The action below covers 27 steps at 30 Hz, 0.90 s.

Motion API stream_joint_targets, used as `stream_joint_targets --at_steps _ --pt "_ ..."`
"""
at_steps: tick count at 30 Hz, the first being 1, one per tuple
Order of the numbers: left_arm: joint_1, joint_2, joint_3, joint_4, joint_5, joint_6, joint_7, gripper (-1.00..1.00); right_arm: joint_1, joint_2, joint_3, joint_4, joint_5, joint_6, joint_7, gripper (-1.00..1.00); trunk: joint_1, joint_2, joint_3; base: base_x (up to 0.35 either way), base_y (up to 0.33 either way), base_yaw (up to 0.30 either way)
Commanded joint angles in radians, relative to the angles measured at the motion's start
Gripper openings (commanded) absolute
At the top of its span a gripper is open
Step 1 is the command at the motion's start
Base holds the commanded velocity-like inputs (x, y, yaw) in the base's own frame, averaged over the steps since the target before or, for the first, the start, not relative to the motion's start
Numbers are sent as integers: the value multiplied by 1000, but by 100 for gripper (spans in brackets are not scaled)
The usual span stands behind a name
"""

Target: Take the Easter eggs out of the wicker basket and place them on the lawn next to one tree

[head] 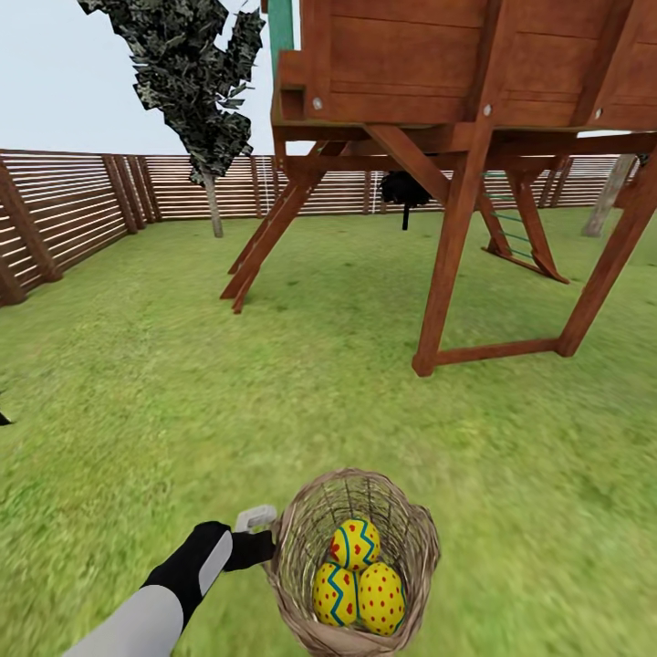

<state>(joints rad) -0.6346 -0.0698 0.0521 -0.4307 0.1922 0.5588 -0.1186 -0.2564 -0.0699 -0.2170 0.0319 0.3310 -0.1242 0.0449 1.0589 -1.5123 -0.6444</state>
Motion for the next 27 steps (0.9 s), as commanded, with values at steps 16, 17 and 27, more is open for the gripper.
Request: stream_joint_targets --at_steps 16,17,27 --pt "0 0 6 -2 12 7 -1 -100 -1 8 -7 10 6 -6 4 100 1 0 -1 319 -96 134" --pt "0 1 6 -2 11 7 -1 -100 -1 9 -7 10 6 -6 4 100 1 0 -1 319 -96 294" --pt "0 1 6 -2 12 7 -1 -100 -1 9 -7 10 6 -6 4 100 1 0 -1 319 -96 294"
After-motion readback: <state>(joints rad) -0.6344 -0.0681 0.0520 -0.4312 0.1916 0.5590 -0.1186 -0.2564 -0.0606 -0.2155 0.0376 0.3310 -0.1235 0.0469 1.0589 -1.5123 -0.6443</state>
